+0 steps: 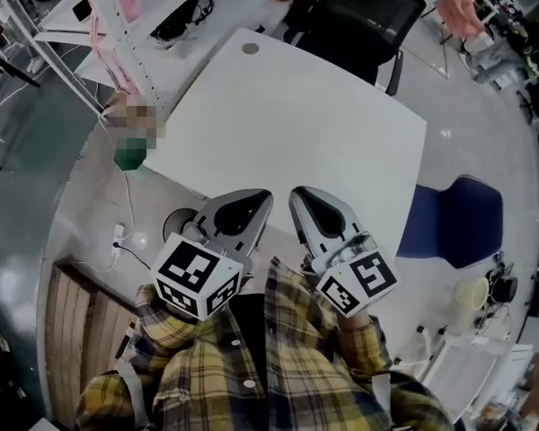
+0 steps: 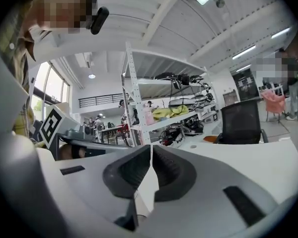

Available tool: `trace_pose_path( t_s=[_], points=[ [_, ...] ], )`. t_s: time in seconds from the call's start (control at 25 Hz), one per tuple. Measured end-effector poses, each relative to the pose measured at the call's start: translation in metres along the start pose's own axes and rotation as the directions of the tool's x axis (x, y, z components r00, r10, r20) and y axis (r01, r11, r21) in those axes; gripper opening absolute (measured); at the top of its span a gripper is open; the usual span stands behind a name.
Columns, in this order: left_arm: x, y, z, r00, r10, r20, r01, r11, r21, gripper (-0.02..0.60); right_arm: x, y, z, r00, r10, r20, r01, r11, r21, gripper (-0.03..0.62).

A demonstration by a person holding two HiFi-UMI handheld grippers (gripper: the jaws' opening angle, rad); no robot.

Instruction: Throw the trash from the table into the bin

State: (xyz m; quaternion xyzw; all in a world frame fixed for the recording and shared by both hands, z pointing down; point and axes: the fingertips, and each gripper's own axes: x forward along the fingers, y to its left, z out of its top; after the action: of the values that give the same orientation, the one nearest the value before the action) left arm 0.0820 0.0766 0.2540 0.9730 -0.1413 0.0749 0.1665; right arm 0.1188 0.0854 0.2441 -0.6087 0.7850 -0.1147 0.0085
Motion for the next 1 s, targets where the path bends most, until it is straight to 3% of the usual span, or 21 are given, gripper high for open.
trace_pose_path(
  t_s=[0.16, 0.36, 0.6, 1.0],
  points=[
    [0.014, -0.032, -0.003, 0.994, -0.109, -0.032, 0.111, 0.992, 0.053, 0.008, -0.033, -0.022, 0.001, 0.994, -0.105, 0.023, 0.104, 0.993, 0.047, 0.002],
    [0.023, -0.041, 0.000, 0.984, -0.172, -0.054, 0.175, 0.983, 0.062, 0.008, -0.046, -0.032, 0.002, 0.985, -0.172, 0.016, 0.170, 0.981, 0.091, -0.002],
    [0.028, -0.036, 0.005, 0.979, -0.195, -0.064, 0.197, 0.980, 0.039, 0.008, -0.042, -0.035, 0.004, 0.978, -0.206, -0.009, 0.207, 0.975, 0.082, -0.002],
    [0.039, -0.023, 0.000, 0.977, -0.197, -0.078, 0.199, 0.979, 0.032, 0.008, -0.030, -0.039, -0.007, 0.982, -0.178, -0.065, 0.183, 0.981, 0.072, -0.002]
  ],
)
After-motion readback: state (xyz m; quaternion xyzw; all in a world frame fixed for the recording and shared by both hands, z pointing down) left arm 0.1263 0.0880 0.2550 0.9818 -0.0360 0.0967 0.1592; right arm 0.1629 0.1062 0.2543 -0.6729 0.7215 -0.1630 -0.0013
